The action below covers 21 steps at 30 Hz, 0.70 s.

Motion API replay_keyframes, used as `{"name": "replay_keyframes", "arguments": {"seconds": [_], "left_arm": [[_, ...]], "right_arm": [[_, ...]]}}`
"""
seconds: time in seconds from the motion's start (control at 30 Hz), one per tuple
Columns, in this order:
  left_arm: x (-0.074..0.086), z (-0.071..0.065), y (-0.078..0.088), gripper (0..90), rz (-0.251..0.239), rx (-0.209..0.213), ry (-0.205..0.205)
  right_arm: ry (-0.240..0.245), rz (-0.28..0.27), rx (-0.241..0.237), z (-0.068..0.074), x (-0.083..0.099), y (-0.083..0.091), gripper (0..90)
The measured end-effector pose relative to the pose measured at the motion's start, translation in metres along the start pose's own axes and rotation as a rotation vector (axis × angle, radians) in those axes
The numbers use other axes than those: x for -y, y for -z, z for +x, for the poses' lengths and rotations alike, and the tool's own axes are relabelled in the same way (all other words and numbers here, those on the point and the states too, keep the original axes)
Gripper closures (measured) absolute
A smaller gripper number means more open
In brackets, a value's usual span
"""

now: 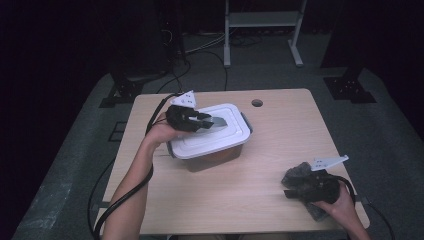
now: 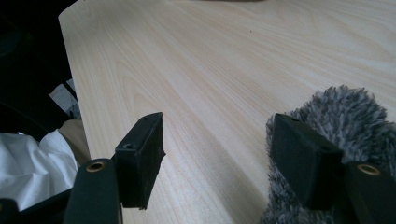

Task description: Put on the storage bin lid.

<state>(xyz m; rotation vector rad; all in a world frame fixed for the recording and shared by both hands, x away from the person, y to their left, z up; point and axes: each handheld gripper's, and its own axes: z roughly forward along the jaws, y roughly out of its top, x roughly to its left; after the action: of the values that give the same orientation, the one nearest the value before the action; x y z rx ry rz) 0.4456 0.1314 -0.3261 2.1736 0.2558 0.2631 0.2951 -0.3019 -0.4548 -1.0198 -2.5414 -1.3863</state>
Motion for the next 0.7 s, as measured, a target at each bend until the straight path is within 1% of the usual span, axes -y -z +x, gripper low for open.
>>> {"name": "replay_keyframes", "arguments": {"seconds": [0.23,0.3,0.43,0.63,0.67,0.7], "left_arm": [[0.001,0.0022,-0.0043,66.2,0.029,-0.006,-0.001],[0.0016,0.003,-0.0054,66.2,0.03,-0.003,0.003],[0.0007,0.0028,-0.0075,65.9,0.036,0.001,-0.01],[0.0014,0.0026,-0.0089,65.4,0.039,0.007,-0.008],[0.0014,0.0026,-0.0089,65.1,0.037,0.008,-0.005],[0.0011,0.0027,-0.0091,62.4,0.038,0.006,0.003]], "right_arm": [[-0.001,-0.001,0.0,-0.0001,0.0001,0.0001,33.7],[0.0,-0.001,0.0,0.0,0.0002,0.0001,33.7],[0.001,0.0,-0.001,0.0,0.0,0.0002,33.7],[0.0,-0.001,-0.002,-0.0004,0.0002,0.0002,33.7],[0.0,-0.001,-0.002,-0.0004,0.0003,0.0001,33.7],[0.0,-0.001,-0.002,-0.0004,0.0003,0.0001,33.7]]}}
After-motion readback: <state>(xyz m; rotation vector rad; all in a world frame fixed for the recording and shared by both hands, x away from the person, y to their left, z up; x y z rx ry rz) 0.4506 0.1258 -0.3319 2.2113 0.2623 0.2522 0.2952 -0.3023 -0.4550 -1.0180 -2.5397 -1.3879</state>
